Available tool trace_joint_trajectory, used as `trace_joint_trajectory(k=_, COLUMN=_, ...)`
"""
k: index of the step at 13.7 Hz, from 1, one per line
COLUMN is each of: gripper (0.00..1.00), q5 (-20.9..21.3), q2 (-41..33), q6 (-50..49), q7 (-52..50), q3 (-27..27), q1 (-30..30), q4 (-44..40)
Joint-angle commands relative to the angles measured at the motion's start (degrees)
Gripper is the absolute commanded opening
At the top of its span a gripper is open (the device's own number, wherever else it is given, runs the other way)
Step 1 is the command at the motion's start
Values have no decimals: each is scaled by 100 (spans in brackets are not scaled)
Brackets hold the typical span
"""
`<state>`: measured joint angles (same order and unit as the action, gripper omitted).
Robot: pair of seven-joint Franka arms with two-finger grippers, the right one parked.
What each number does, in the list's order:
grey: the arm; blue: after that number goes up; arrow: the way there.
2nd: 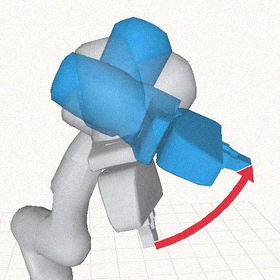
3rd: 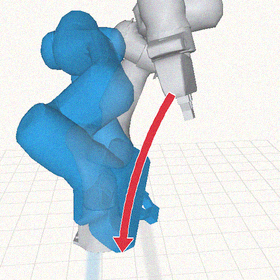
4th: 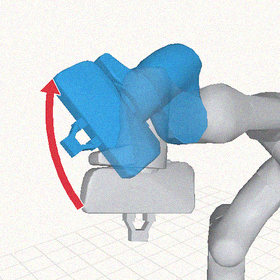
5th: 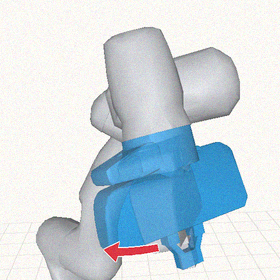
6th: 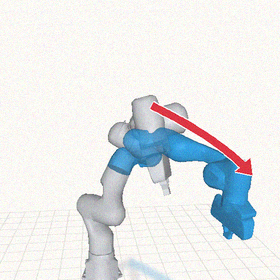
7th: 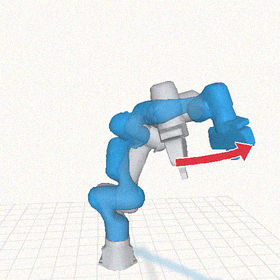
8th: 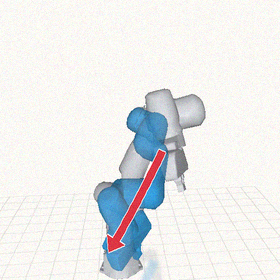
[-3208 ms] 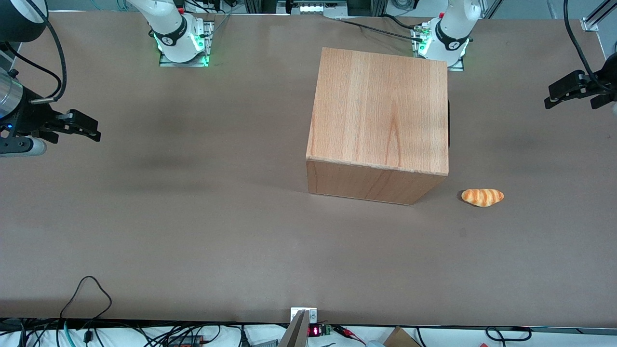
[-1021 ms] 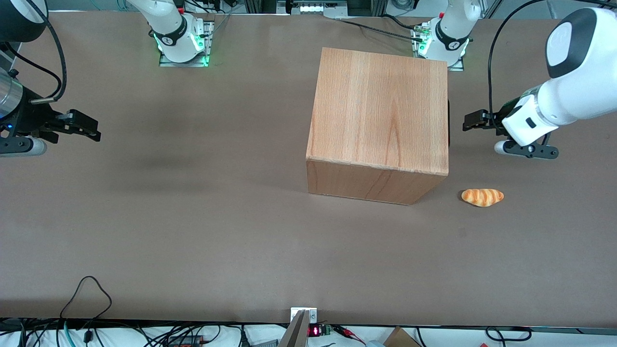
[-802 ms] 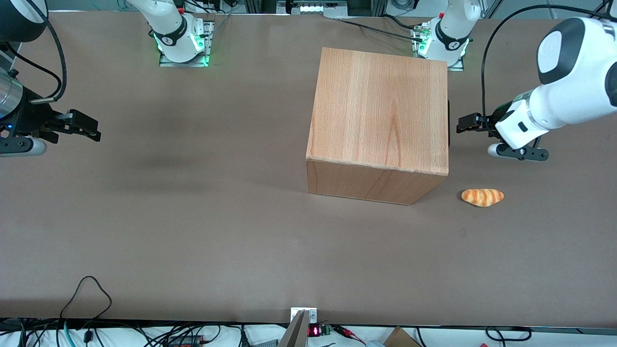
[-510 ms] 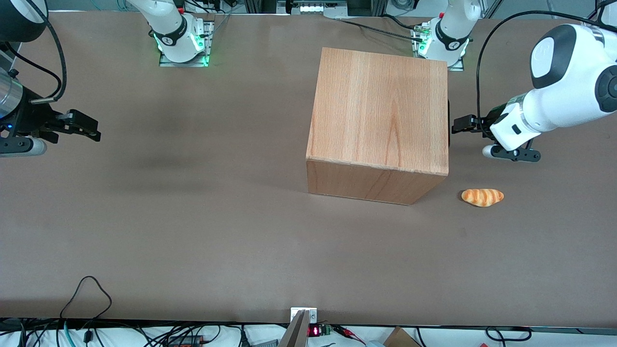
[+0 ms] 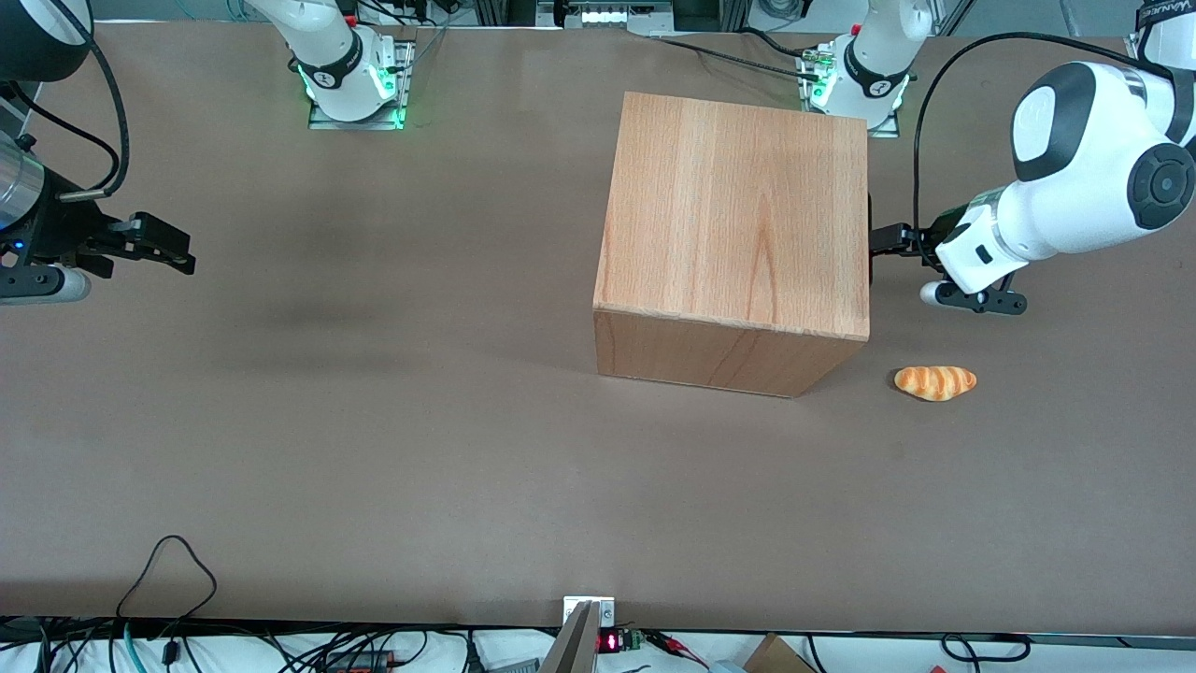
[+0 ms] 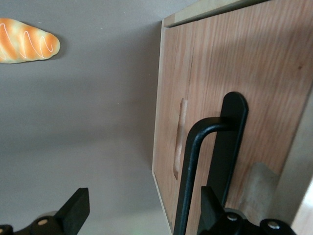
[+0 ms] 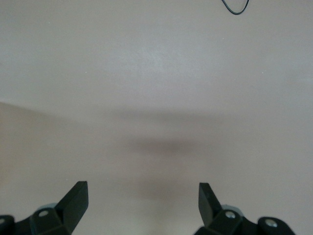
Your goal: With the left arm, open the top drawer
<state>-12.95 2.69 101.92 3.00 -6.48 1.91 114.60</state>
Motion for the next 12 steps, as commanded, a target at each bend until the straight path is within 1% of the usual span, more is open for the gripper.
trace_joint_trajectory(k=1, gripper=100, q5=-173, q2=11, q6=118, q7=183, q3=-47, q1=55, q4=116)
trace_joint_trajectory(k=12, gripper=100, q5=-173, q2=144, q6=188, q7=236, q3=-38, q1=90, q4=142)
